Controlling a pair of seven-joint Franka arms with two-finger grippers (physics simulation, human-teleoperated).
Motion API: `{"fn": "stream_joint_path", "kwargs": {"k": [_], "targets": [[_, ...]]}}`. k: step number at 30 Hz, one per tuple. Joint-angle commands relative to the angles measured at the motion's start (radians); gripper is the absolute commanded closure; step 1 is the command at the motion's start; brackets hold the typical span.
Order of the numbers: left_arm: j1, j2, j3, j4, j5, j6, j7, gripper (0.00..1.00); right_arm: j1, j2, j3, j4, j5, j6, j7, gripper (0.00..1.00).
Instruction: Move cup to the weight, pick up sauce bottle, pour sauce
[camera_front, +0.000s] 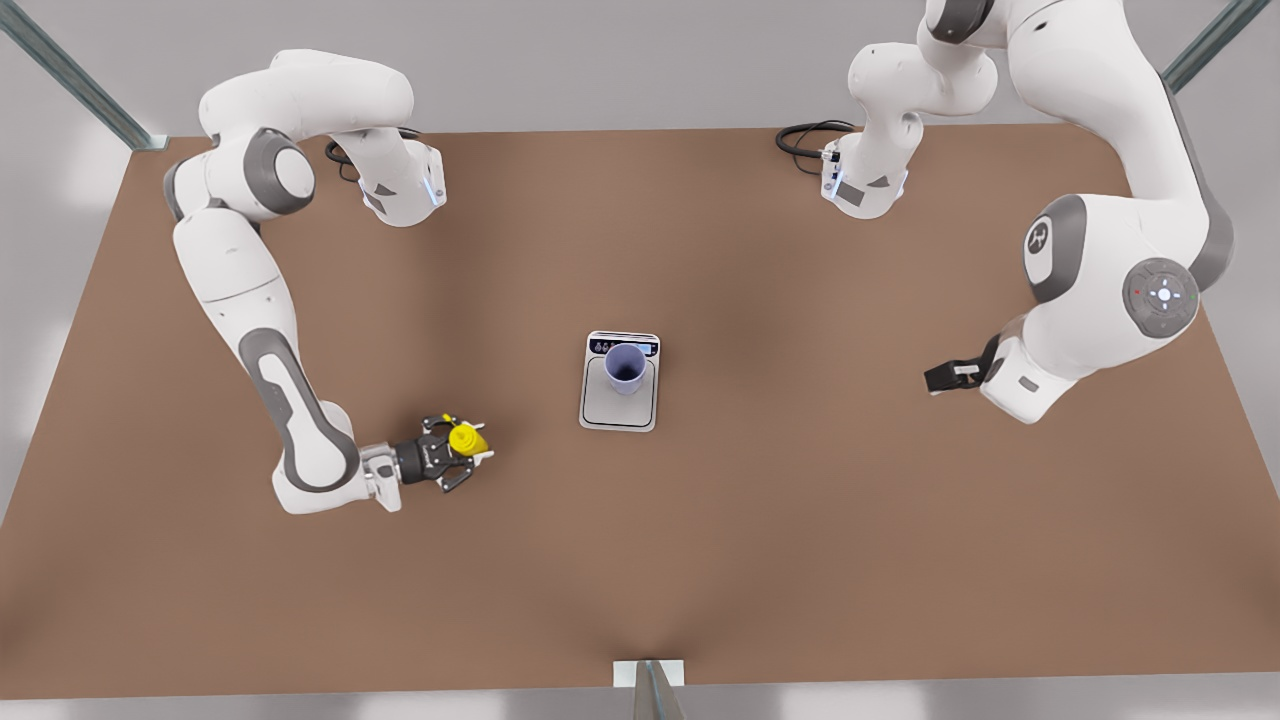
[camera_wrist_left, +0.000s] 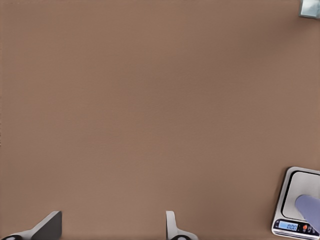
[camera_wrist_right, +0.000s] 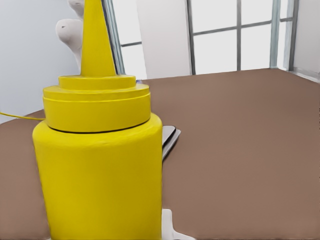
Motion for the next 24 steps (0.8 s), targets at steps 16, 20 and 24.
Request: {"fn": "stream_joint_path", "kwargs": {"k": [16, 20, 24], "targets": [[-0.001, 0.0, -0.001, 0.002, 0.026, -0.002, -0.005, 0.0, -0.001, 0.028, 0.001, -0.003, -0.018, 0.001, 0.0, 0.0], [-0.001, 0.0, -0.001, 0.002, 0.026, -0.002, -0.005, 0.0, -0.012, 0.028, 0.0, -0.005, -0.019, -0.001, -0.001, 0.0], [-0.003, 0.0, -0.001, 0.002, 0.026, -0.002, -0.005, 0.0, -0.018, 0.03, -0.022, -0.009, -0.023, -0.015, -0.006, 0.0]]}}
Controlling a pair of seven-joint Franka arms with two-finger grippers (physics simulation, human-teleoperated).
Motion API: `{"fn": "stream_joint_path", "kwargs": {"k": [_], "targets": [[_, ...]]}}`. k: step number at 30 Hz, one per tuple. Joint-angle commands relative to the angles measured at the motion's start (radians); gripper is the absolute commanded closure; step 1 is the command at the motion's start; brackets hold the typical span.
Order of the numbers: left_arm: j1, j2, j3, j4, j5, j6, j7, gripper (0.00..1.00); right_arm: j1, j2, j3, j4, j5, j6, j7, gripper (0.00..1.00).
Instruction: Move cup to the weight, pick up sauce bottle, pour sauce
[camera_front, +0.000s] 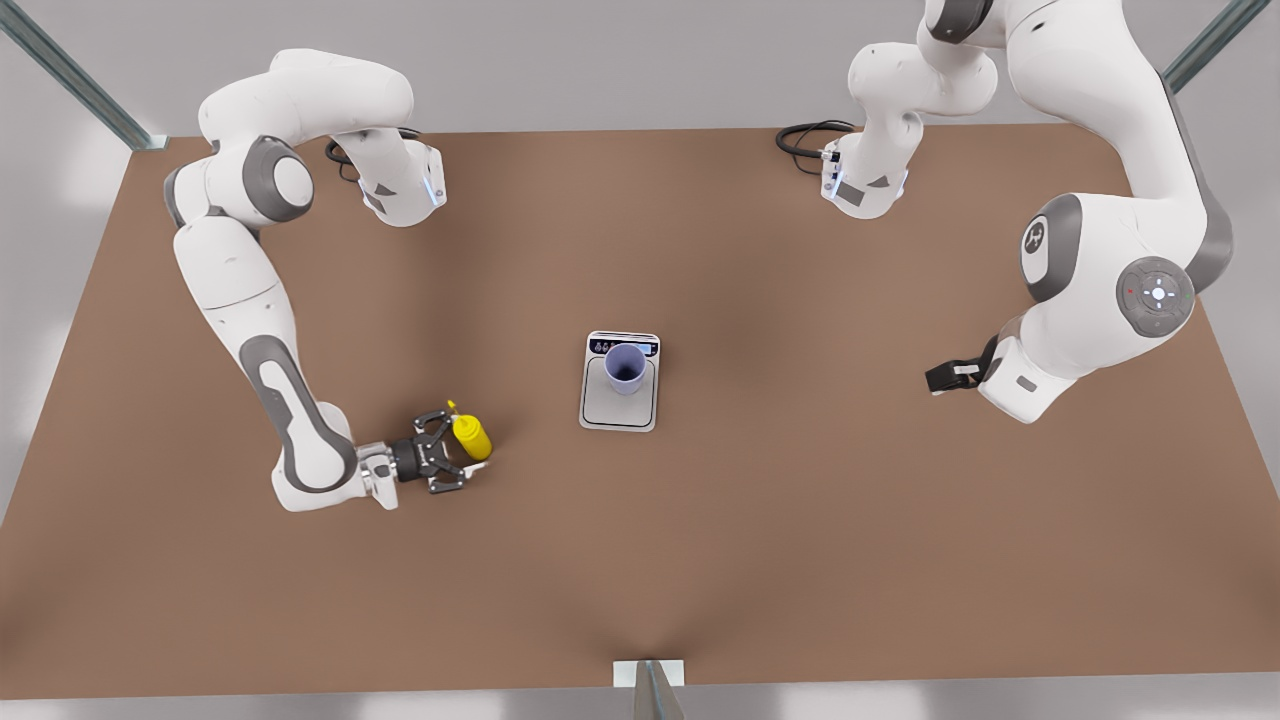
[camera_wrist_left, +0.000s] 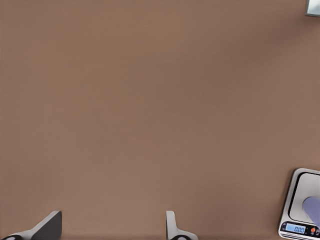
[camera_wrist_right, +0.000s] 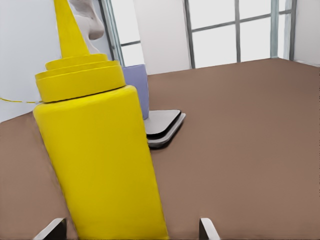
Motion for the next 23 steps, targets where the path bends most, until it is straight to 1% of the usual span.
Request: {"fn": "stream_joint_path", "kwargs": {"k": [1, 4, 6, 7, 8, 9, 10, 12, 13, 14, 15, 16, 17, 18, 19, 20, 23], "targets": [[-0.001, 0.0, 0.0, 0.0, 0.0, 0.0, 0.0, 0.0, -0.013, 0.0, 0.0, 0.001, -0.018, -0.01, -0.002, 0.0], [-0.001, 0.0, 0.0, 0.0, 0.0, 0.0, 0.0, 0.0, -0.126, -0.002, 0.0, 0.01, -0.124, -0.099, -0.016, 0.0], [-0.001, 0.0, 0.0, 0.0, 0.0, 0.0, 0.0, 0.0, -0.246, -0.04, 0.0, 0.042, -0.237, -0.196, 0.042, 0.0], [-0.001, 0.001, -0.012, 0.0, 0.0, 0.0, 0.0, 0.0, -0.272, -0.062, 0.009, 0.193, -0.334, -0.338, 0.211, 0.0], [-0.001, 0.0, -0.012, 0.0, 0.002, 0.0, 0.0, 0.0, -0.248, -0.103, 0.02, 0.329, -0.392, -0.437, 0.381, 0.0], [-0.001, 0.0, -0.012, 0.0, 0.002, 0.0, 0.0, 0.0, -0.206, -0.167, 0.035, 0.4, -0.432, -0.498, 0.547, 0.0], [-0.001, 0.001, -0.012, 0.0, 0.002, 0.0, 0.0, 0.0, -0.151, -0.21, 0.052, 0.475, -0.492, -0.518, 0.686, 0.0], [-0.001, 0.009, -0.012, 0.0, 0.002, 0.003, -0.002, 0.0, -0.007, -0.35, 0.053, 0.486, -0.602, -0.512, 0.988, 0.0], [-0.001, 0.009, -0.012, 0.0, 0.002, 0.003, -0.002, 0.0, 0.048, -0.39, 0.053, 0.486, -0.659, -0.501, 1.106, 0.0], [0.001, 0.009, -0.012, 0.002, 0.002, 0.003, -0.002, 0.0, 0.137, -0.457, 0.052, 0.486, -0.754, -0.478, 1.338, 0.0], [-0.001, 0.009, -0.012, 0.002, 0.002, 0.003, -0.002, 0.0, 0.208, -0.519, 0.044, 0.469, -0.823, -0.478, 1.645, 0.0], [-0.001, 0.009, -0.012, 0.002, 0.002, 0.003, -0.002, 0.0, 0.284, -0.548, -0.003, 0.444, -0.898, -0.475, 1.854, 0.0], [-0.001, 0.009, -0.012, 0.002, 0.002, 0.003, -0.002, 0.0, 0.306, -0.559, -0.022, 0.374, -0.999, -0.426, 2.137, 0.0], [0.001, 0.014, -0.012, 0.002, 0.002, 0.005, -0.002, 0.0, 0.269, -0.588, -0.023, 0.355, -0.998, -0.418, 2.296, 0.0], [0.001, 0.014, -0.012, 0.002, 0.003, 0.005, -0.002, 0.0, 0.259, -0.617, -0.023, 0.355, -0.99, -0.42, 2.345, 0.0], [0.001, 0.014, -0.012, 0.002, 0.003, 0.005, 0.0, 0.0, 0.223, -0.654, -0.023, 0.328, -0.923, -0.421, 2.403, 0.0], [0.001, 0.014, -0.012, 0.002, 0.003, 0.005, -0.002, 0.0, 0.22, -0.652, -0.023, 0.328, -0.921, -0.421, 2.417, 0.0]]}}
